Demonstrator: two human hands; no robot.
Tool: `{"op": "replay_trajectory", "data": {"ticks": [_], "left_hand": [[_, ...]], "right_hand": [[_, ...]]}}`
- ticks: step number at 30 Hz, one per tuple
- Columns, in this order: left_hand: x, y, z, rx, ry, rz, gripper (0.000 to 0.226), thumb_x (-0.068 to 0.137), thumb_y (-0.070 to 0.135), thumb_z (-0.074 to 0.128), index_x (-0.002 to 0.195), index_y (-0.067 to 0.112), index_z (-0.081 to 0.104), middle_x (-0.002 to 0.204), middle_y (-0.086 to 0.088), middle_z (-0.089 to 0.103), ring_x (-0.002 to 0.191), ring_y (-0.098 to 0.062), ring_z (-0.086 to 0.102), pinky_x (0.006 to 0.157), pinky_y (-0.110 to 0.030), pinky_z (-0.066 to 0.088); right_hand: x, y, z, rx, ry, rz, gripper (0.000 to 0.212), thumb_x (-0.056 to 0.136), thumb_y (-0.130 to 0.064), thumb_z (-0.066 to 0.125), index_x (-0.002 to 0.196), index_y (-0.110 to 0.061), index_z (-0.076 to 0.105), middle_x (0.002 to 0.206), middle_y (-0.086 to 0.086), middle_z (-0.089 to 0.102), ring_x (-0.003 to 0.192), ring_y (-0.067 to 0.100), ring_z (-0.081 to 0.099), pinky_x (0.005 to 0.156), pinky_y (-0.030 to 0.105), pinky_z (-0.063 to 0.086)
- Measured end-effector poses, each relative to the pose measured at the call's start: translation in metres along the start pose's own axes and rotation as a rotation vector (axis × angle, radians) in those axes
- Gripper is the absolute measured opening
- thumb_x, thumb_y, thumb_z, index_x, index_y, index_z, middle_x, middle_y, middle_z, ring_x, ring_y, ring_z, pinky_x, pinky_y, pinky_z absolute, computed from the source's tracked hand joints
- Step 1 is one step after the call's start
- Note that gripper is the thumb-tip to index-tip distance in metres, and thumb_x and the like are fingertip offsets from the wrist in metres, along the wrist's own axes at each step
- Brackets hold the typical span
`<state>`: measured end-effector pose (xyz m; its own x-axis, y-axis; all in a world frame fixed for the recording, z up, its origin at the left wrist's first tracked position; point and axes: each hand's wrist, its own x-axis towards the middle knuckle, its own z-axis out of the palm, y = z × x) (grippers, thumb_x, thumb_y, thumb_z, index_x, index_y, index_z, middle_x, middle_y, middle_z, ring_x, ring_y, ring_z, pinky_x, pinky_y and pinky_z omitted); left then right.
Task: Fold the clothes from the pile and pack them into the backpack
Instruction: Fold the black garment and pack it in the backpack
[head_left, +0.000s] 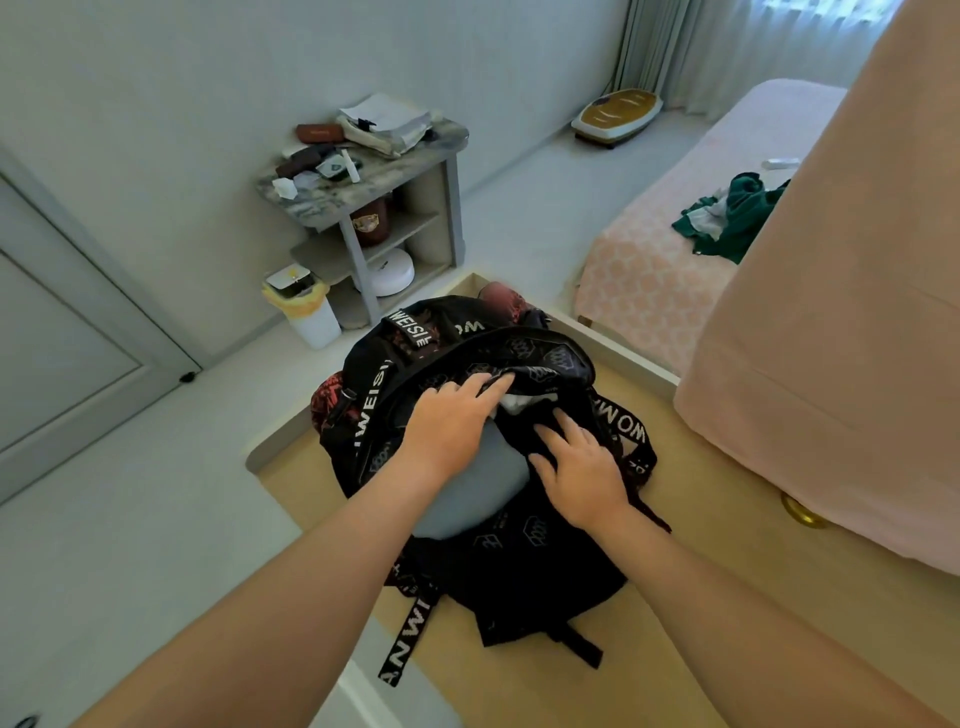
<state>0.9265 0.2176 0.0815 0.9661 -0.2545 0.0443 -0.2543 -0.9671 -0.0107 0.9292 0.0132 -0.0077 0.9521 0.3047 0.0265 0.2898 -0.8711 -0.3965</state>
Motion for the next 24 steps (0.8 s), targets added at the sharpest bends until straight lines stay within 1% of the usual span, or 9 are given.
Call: {"op": "replay_trajectory", "data": {"ticks": [2,6,11,13,15,17,19,21,24], "left_hand": [[0.001,0.001,0.005,-0.024,0.018,-0.013,0.074,0.087,0.004,0.044,0.154,0.03,0.026,0.148,0.003,0.044,0.104,-0.026,0.06,0.071,-0.035,0.046],[-0.002,0.004,0.014,-0.051,0.033,-0.028,0.077,0.085,0.001,0.048,0.153,0.03,0.028,0.148,0.005,0.045,0.111,-0.023,0.059,0.073,-0.032,0.045],[-0.005,0.004,0.013,-0.018,0.026,-0.02,0.076,0.082,0.001,0.048,0.152,0.028,0.031,0.151,0.0,0.042,0.126,-0.026,0.051,0.088,-0.035,0.043],[-0.009,0.004,0.008,0.037,0.15,0.082,0.065,0.081,0.004,0.045,0.143,0.022,0.046,0.15,-0.007,0.043,0.134,-0.032,0.042,0.101,-0.041,0.038],[-0.017,0.013,0.014,0.064,0.256,0.35,0.048,0.081,0.009,0.045,0.127,0.017,0.056,0.139,-0.008,0.051,0.126,-0.031,0.046,0.098,-0.04,0.04],[-0.029,0.029,0.029,-0.005,0.165,0.479,0.04,0.081,0.013,0.054,0.12,0.015,0.058,0.126,-0.006,0.056,0.112,-0.028,0.054,0.09,-0.038,0.047],[-0.039,0.043,0.049,-0.053,-0.013,0.21,0.051,0.083,0.019,0.058,0.133,0.012,0.05,0.136,-0.008,0.05,0.121,-0.028,0.052,0.095,-0.04,0.048],[-0.041,0.05,0.064,-0.027,-0.123,-0.121,0.067,0.089,0.035,0.057,0.147,0.011,0.034,0.154,-0.013,0.032,0.14,-0.032,0.032,0.114,-0.046,0.032],[-0.037,0.051,0.073,-0.011,-0.222,-0.203,0.076,0.092,0.051,0.048,0.155,0.02,0.018,0.162,-0.011,0.011,0.148,-0.035,0.009,0.119,-0.053,0.002]], "right_hand": [[0.007,0.002,0.006,0.005,-0.133,-0.002,0.056,0.099,-0.043,0.049,0.151,-0.025,0.037,0.163,0.003,0.021,0.144,0.028,0.026,0.11,0.048,0.039],[0.038,0.004,-0.001,0.094,-0.141,-0.11,0.044,0.101,-0.025,0.051,0.145,-0.019,0.049,0.159,0.003,0.031,0.144,0.027,0.028,0.12,0.038,0.026],[0.026,-0.003,0.011,-0.122,-0.142,0.115,0.05,0.103,-0.045,0.033,0.15,-0.026,0.036,0.163,0.004,0.02,0.134,0.032,0.041,0.1,0.045,0.044],[0.024,-0.003,0.012,-0.151,-0.159,0.132,0.058,0.102,-0.05,0.03,0.153,-0.023,0.03,0.164,0.009,0.014,0.142,0.033,0.03,0.109,0.047,0.035],[0.023,-0.001,0.007,-0.155,-0.142,0.06,0.061,0.101,-0.05,0.027,0.154,-0.02,0.026,0.164,0.012,0.013,0.15,0.032,0.014,0.118,0.048,0.023],[0.012,-0.001,0.003,-0.183,-0.037,-0.016,0.06,0.098,-0.047,0.029,0.149,-0.016,0.036,0.157,0.016,0.027,0.146,0.035,0.024,0.113,0.051,0.031],[-0.003,-0.007,0.003,-0.205,0.034,0.071,0.061,0.091,-0.047,0.038,0.142,-0.014,0.043,0.145,0.016,0.04,0.131,0.036,0.041,0.098,0.048,0.043],[-0.015,-0.013,0.007,-0.155,0.009,0.191,0.075,0.085,-0.053,0.045,0.147,-0.014,0.036,0.143,0.015,0.04,0.126,0.033,0.045,0.094,0.046,0.045],[-0.02,-0.005,0.015,-0.112,-0.106,0.15,0.09,0.084,-0.059,0.044,0.157,-0.015,0.014,0.158,0.014,0.022,0.143,0.031,0.026,0.113,0.046,0.033]]}}
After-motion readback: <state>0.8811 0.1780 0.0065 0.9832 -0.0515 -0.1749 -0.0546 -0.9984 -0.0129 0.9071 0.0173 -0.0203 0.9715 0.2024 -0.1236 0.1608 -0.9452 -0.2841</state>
